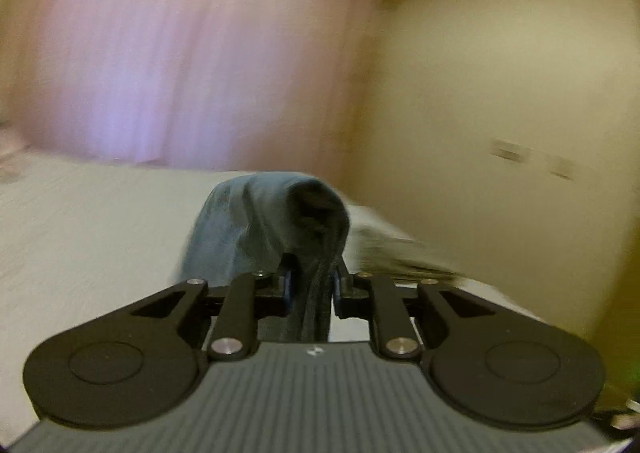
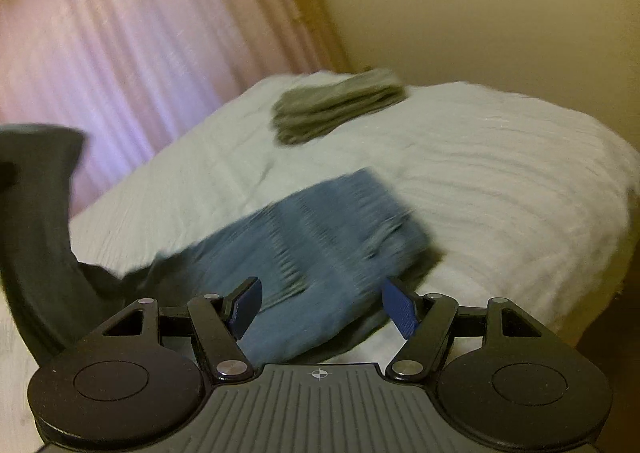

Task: Fold clothes

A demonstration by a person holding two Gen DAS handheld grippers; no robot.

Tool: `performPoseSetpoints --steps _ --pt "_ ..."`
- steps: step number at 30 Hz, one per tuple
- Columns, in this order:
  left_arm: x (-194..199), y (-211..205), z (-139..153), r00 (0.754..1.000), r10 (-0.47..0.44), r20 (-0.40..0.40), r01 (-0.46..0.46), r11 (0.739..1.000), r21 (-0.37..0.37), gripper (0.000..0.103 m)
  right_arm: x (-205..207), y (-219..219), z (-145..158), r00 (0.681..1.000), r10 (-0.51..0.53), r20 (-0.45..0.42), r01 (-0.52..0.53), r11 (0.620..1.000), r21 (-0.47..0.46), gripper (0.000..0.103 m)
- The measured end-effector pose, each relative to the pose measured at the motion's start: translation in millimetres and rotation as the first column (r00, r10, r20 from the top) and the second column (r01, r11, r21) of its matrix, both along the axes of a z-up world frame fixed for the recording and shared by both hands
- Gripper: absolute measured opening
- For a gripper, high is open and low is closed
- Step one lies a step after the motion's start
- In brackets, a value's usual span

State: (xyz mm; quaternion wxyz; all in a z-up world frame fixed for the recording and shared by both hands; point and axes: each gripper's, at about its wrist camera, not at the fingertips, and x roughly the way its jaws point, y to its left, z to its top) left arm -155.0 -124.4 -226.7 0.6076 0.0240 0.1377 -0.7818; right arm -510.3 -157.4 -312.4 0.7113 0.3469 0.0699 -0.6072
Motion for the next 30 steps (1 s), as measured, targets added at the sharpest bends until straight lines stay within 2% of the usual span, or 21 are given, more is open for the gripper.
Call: performPoseSetpoints --steps 1,3,4,5,7,10,12,13,14,15,16,19,21,23,26,27,28,30 --pt "-23.8 -10.5 -3.3 0.996 -0.084 0.011 0.083 0.996 0.012 0.023 -10.6 -0.9 -1.5 0.999 -0.028 0.035 0.027 1.000 0.007 0.070" --pt "-69.5 -29.9 -13.5 0.970 -0.241 0.034 0.239 0.970 0.049 0.028 -31.7 -2.6 -4.6 0.991 -0.083 0.104 0.081 0.996 0.023 0.070" --pt "-85.8 -35.2 -23.4 0.955 -0.294 0.047 0.289 0.953 0.091 0.035 -42.1 -3.4 -6.8 0.984 -0.110 0.142 0.106 0.994 0.033 0.070" --pt "-98.9 -39.1 -33.8 0.940 -0.337 0.057 0.326 0.935 0.141 0.036 -52.6 -3.9 -10.9 0.972 -0.130 0.197 0.124 0.991 0.046 0.070" --pt "-104.6 -41.7 -53.2 0.941 -0.337 0.035 0.323 0.924 0.207 0.035 -71.8 -4.8 -18.9 0.936 -0.133 0.325 0.120 0.991 0.058 0.070" --pt "-81.6 -34.4 -77.4 0.957 -0.285 -0.059 0.289 0.910 0.298 0.035 -88.7 -14.8 -28.2 0.860 -0.065 0.505 0.051 0.998 0.042 0.069" --pt "-60.9 -27.8 -87.8 0.967 -0.232 -0.102 0.253 0.905 0.341 0.035 -88.7 -29.2 -27.5 0.831 0.005 0.557 -0.008 1.000 0.004 0.069" --pt "-48.4 -26.1 -89.8 0.973 -0.205 -0.107 0.230 0.908 0.350 0.035 -88.0 -37.2 -27.1 0.821 0.039 0.570 -0.038 0.999 -0.015 0.068" --pt "-35.9 -24.3 -91.8 0.978 -0.178 -0.112 0.207 0.910 0.359 0.034 -85.0 -47.6 -26.1 0.836 0.071 0.543 -0.068 0.997 -0.027 0.065" --pt "-23.4 -22.5 -93.8 0.982 -0.150 -0.117 0.183 0.912 0.367 0.034 -81.9 -58.0 -25.2 0.850 0.104 0.516 -0.099 0.994 -0.038 0.053" --pt "-12.2 -19.5 -93.4 0.985 -0.124 -0.124 0.162 0.914 0.373 0.034 -78.9 -68.9 -25.1 0.862 0.134 0.489 -0.132 0.990 -0.040 0.048" --pt "13.5 -12.0 -91.7 0.985 -0.059 -0.161 0.117 0.917 0.382 0.034 -69.6 -102.4 -33.9 0.882 0.216 0.419 -0.254 0.967 0.036 0.048" --pt "25.7 -10.7 -92.9 0.983 -0.028 -0.184 0.098 0.917 0.386 0.034 -58.5 -112.7 -38.1 0.907 0.260 0.331 -0.305 0.948 0.089 0.048" --pt "29.7 -6.4 -90.2 0.984 -0.005 -0.181 0.076 0.918 0.390 0.034 -48.2 -122.4 -41.9 0.919 0.304 0.252 -0.346 0.928 0.141 0.048" --pt "35.2 -5.5 -89.3 0.982 0.020 -0.187 0.057 0.917 0.395 0.034 -49.4 -122.1 -36.7 0.901 0.306 0.308 -0.360 0.923 0.136 0.045" --pt "38.3 -6.8 -90.3 0.980 0.025 -0.197 0.056 0.917 0.396 0.034 -50.5 -121.2 -34.3 0.892 0.304 0.334 -0.364 0.922 0.133 0.030" --pt "40.8 -6.9 -90.9 0.978 0.031 -0.205 0.054 0.916 0.397 0.034 -51.6 -120.2 -32.0 0.883 0.301 0.360 -0.367 0.921 0.130 0.019" --pt "45.4 -5.4 -91.6 0.974 0.042 -0.221 0.052 0.914 0.403 0.034 -53.8 -118.3 -27.2 0.863 0.295 0.411 -0.373 0.920 0.123 0.015"
